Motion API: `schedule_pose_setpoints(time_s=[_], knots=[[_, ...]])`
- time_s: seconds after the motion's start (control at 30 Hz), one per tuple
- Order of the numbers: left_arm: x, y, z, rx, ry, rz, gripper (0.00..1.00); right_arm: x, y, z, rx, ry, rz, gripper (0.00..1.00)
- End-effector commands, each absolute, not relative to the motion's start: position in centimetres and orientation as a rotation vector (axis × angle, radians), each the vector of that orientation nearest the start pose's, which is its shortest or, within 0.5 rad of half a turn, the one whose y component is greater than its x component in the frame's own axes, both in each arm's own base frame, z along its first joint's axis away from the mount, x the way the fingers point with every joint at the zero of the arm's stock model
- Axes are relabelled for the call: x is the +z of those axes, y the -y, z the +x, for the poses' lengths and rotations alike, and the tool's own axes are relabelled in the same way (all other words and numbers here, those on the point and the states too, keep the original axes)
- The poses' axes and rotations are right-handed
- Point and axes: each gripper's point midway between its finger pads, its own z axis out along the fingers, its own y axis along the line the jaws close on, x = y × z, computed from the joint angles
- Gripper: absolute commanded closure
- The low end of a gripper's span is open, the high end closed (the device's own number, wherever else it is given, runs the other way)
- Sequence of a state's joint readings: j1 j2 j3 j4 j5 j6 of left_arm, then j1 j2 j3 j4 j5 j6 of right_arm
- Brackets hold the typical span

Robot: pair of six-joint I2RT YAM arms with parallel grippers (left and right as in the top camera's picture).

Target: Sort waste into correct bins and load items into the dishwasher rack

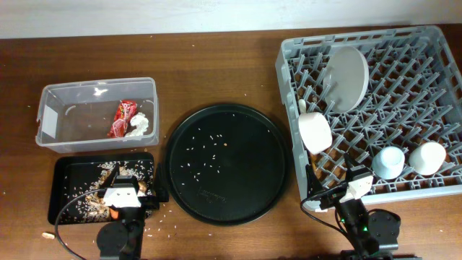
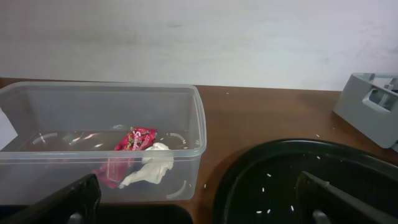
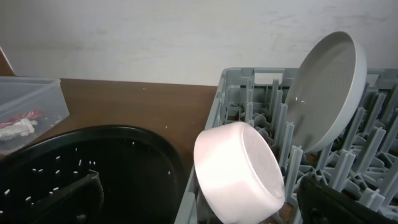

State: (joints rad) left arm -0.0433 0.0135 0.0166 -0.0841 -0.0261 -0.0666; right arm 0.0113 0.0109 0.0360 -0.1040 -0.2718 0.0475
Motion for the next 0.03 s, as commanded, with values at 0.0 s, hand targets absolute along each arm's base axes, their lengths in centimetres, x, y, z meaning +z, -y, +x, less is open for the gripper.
schedule_pose_setpoints(time_s=[0.0], knots=[[15.68,0.54,24.59,-0.047,-1.648,-0.025,0.01,16.14,-4.81,23.76,0.266,-1.646,-0.178,0.01]])
